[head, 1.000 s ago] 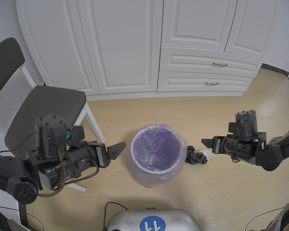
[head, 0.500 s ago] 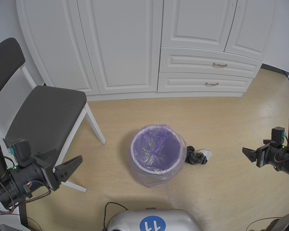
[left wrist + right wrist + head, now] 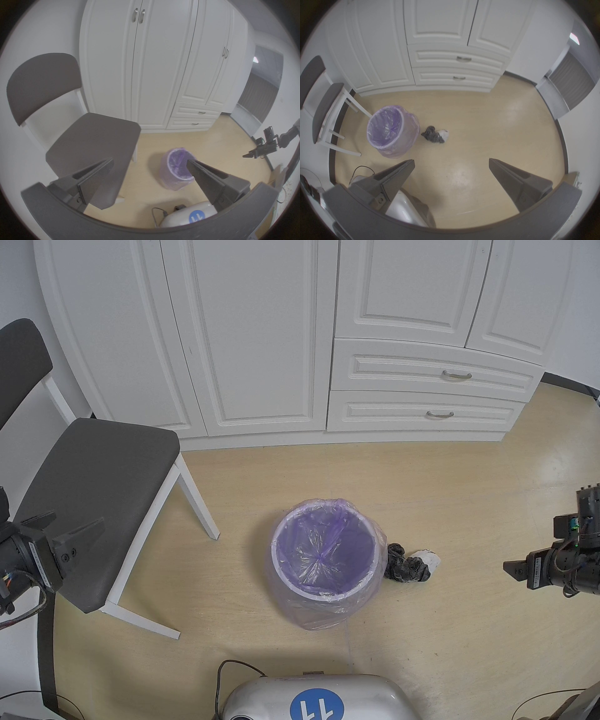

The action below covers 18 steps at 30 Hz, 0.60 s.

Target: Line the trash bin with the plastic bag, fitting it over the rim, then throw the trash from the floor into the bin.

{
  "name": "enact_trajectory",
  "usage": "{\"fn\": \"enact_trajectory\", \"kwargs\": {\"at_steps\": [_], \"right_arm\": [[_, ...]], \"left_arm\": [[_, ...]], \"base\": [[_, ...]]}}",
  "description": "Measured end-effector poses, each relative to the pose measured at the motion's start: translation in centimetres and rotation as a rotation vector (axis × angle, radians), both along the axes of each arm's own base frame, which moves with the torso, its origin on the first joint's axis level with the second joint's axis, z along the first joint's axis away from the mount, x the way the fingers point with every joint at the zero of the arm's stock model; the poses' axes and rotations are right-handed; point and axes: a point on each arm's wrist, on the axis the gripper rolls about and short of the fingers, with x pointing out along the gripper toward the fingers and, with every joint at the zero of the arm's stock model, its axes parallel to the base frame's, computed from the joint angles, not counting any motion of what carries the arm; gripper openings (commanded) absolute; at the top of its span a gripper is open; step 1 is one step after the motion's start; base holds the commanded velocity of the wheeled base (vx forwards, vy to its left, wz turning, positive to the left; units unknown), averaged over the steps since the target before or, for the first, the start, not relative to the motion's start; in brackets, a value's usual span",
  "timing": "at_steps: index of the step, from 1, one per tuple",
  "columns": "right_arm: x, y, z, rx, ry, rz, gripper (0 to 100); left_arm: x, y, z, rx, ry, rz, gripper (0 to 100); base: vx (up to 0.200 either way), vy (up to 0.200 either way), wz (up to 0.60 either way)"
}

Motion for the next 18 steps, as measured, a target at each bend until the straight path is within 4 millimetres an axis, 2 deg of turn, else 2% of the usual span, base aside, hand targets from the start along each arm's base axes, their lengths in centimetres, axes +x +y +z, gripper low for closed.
{"fn": "enact_trajectory", "kwargs": {"at_steps": [8,12,18], "right_arm": [[3.5,-0.7,-2.9,0.160,0.164,0.040,100],[5.1,-1.0,-4.6,0.216,0.234,0.005,100],[8.8,-1.3,-8.5,0.292,0.300,-0.058,100]], "left_arm": [[2.1,1.2,-0.9,0.084,0.035,0.129,100],[2.6,1.4,-1.3,0.098,0.039,0.148,100],[2.9,1.5,-1.6,0.119,0.027,0.156,100]], "base": [[0.000,0.000,0.00],[0.000,0.000,0.00],[0.000,0.000,0.00]]}}
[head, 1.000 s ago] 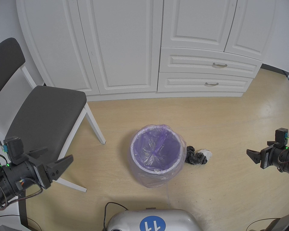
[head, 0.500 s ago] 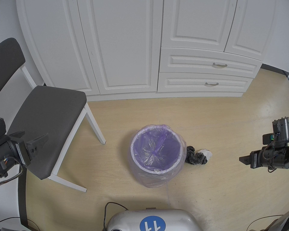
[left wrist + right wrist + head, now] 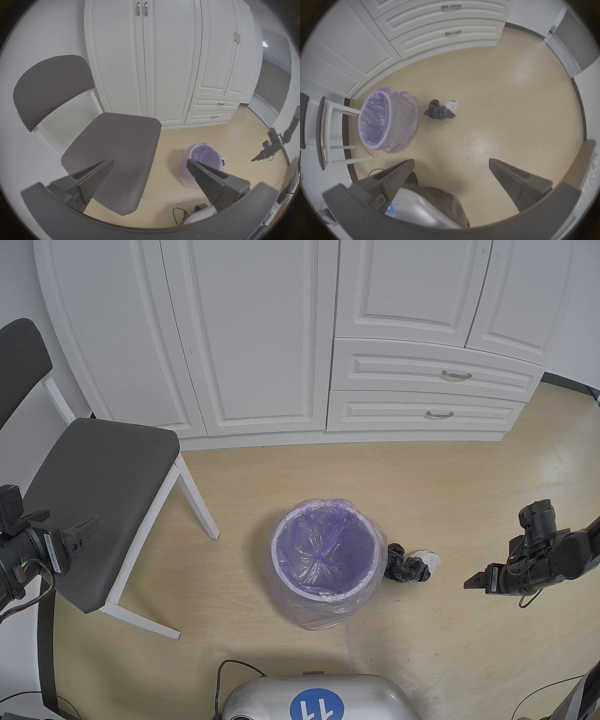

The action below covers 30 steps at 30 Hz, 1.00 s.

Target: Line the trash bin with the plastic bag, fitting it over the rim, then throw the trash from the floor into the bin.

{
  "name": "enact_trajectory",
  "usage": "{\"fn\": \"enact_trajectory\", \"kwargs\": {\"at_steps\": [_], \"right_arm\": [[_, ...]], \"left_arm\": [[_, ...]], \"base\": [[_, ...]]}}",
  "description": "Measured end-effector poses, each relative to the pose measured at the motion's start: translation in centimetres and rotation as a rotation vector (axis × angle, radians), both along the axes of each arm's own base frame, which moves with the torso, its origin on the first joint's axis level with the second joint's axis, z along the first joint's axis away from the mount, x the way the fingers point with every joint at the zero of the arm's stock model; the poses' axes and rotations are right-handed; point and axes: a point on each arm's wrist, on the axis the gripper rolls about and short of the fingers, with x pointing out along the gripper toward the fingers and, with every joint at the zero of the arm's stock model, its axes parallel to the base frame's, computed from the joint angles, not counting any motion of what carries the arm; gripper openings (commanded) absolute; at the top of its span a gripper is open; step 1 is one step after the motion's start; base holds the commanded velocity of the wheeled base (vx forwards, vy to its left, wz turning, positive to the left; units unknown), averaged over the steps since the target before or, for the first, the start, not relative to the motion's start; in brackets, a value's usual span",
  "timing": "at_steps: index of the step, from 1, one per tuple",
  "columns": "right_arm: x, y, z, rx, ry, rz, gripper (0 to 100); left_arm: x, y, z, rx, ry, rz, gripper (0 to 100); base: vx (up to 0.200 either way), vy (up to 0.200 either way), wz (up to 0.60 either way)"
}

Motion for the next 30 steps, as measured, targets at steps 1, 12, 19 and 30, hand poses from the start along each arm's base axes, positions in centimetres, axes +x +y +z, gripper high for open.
{"fn": "enact_trajectory", "kwargs": {"at_steps": [1,12,19,30], "right_arm": [[0.5,-0.1,-0.7,0.014,0.007,-0.003,100],[3.1,-1.9,-7.2,0.251,0.108,-0.020,100],[3.0,-2.5,-8.2,0.276,0.019,-0.013,100],[3.3,-2.4,-9.6,0.292,-0.020,-0.029,100]], "left_arm": [[0.0,0.0,0.0,0.003,0.000,0.000,100],[-0.7,0.1,-0.1,0.033,-0.029,-0.015,100],[-0.8,0.1,-0.1,0.020,-0.057,-0.048,100],[-0.5,0.6,0.4,-0.012,-0.156,-0.055,100]], "base": [[0.000,0.000,0.00],[0.000,0.000,0.00],[0.000,0.000,0.00],[0.000,0.000,0.00]]}}
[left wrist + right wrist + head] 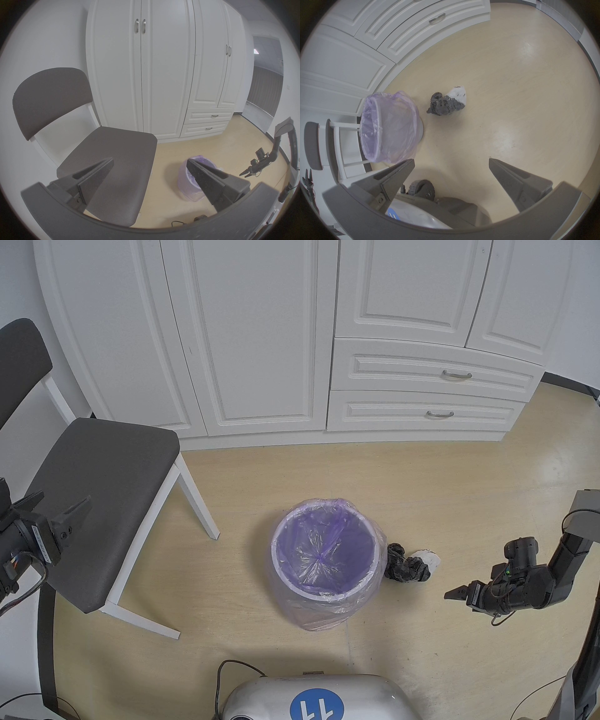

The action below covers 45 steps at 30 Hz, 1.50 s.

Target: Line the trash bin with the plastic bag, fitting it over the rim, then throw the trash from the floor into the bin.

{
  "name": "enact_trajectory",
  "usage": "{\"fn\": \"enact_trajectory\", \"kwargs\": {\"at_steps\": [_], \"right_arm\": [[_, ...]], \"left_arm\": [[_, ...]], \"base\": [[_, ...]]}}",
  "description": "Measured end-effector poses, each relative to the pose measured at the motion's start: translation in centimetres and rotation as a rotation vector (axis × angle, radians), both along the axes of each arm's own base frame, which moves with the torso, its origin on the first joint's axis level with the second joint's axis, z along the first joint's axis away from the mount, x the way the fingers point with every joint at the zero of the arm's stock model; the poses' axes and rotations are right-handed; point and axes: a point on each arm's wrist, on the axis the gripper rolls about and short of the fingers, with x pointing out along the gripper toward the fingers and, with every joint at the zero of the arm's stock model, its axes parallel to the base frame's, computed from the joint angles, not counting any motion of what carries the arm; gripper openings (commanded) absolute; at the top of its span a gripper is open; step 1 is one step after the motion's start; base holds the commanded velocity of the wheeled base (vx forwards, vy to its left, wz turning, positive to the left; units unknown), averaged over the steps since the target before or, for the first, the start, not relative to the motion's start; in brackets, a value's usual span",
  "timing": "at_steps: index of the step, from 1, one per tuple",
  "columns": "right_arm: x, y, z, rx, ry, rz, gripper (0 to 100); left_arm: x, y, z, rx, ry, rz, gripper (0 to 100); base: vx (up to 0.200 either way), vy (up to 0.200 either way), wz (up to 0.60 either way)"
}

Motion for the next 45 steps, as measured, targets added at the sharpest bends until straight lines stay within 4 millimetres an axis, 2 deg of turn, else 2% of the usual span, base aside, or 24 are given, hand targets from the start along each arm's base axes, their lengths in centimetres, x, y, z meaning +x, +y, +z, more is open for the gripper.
{"fn": "enact_trajectory", "kwargs": {"at_steps": [6,17,22,28,32,37,45], "right_arm": [[3.6,-0.2,0.7,0.006,-0.065,-0.015,100],[12.0,-0.1,2.3,-0.004,-0.033,-0.018,100],[15.2,0.5,2.1,-0.032,0.024,-0.024,100],[18.4,2.2,1.2,-0.101,0.089,-0.034,100],[19.5,4.1,-1.0,-0.185,0.143,-0.047,100],[19.8,6.1,-4.1,-0.254,0.183,-0.043,100],[20.3,7.0,-6.1,-0.291,0.143,-0.058,100]], "left_arm": [[0.1,0.1,0.2,-0.006,-0.025,-0.016,100],[0.2,0.2,-0.1,0.001,-0.022,-0.019,100],[0.4,0.1,-0.4,0.017,-0.014,-0.026,100],[0.8,-0.2,-1.1,0.045,-0.009,-0.053,100],[1.3,-0.6,-1.8,0.060,-0.014,-0.074,100],[1.8,-0.9,-2.6,0.071,0.001,-0.086,100],[2.1,-0.9,-2.9,0.073,0.017,-0.088,100]], "base": [[0.000,0.000,0.00],[0.000,0.000,0.00],[0.000,0.000,0.00],[0.000,0.000,0.00],[0.000,0.000,0.00],[0.000,0.000,0.00],[0.000,0.000,0.00]]}}
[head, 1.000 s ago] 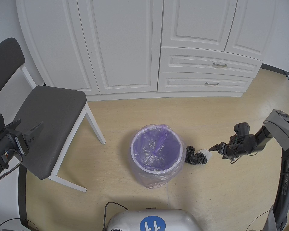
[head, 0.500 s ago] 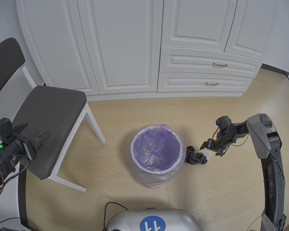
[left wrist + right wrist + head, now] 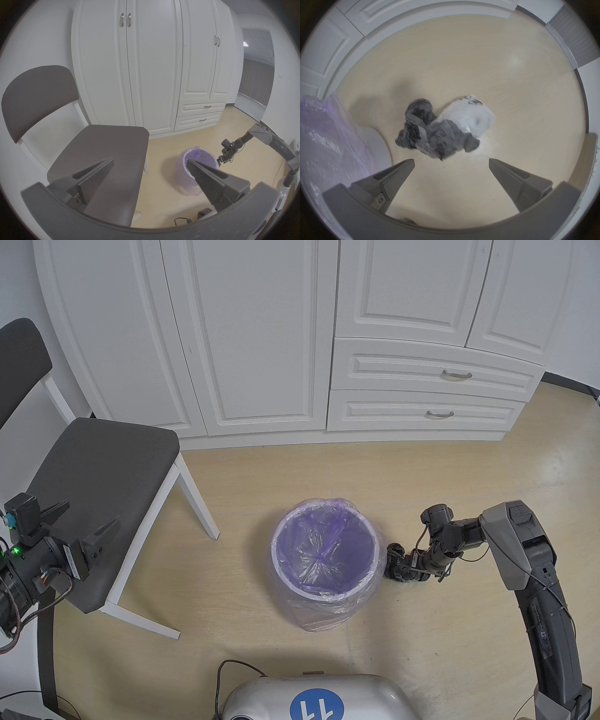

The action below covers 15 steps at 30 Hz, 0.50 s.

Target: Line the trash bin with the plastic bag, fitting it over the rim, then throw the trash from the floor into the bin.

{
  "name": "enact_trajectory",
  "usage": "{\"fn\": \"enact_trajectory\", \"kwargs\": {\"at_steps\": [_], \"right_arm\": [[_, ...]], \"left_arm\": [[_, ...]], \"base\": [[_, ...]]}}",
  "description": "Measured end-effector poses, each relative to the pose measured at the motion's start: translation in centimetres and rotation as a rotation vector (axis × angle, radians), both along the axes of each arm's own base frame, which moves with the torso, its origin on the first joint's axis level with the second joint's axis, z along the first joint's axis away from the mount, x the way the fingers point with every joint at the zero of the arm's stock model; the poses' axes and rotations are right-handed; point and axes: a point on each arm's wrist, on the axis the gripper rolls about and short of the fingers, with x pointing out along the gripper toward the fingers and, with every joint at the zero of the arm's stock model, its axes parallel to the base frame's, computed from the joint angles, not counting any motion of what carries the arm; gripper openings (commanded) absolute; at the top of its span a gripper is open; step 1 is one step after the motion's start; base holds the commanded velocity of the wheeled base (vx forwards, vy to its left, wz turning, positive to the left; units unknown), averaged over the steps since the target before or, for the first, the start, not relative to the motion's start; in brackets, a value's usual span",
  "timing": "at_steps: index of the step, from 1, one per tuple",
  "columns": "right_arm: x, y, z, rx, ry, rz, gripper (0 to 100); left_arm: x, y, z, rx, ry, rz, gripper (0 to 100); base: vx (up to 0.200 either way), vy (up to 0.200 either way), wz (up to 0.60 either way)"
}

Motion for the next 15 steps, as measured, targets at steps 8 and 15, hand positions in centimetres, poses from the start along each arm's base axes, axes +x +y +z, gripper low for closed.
{"fn": "enact_trajectory", "kwargs": {"at_steps": [8,15], "right_arm": [[1.2,0.2,-0.8,-0.010,-0.140,-0.042,100],[1.1,0.2,-1.4,-0.015,-0.130,-0.039,100]], "left_arm": [[0.0,0.0,-0.1,0.001,0.004,-0.002,100],[0.0,0.0,-0.2,0.002,0.006,-0.002,100]], "base": [[0.000,0.000,0.00],[0.000,0.000,0.00]]}}
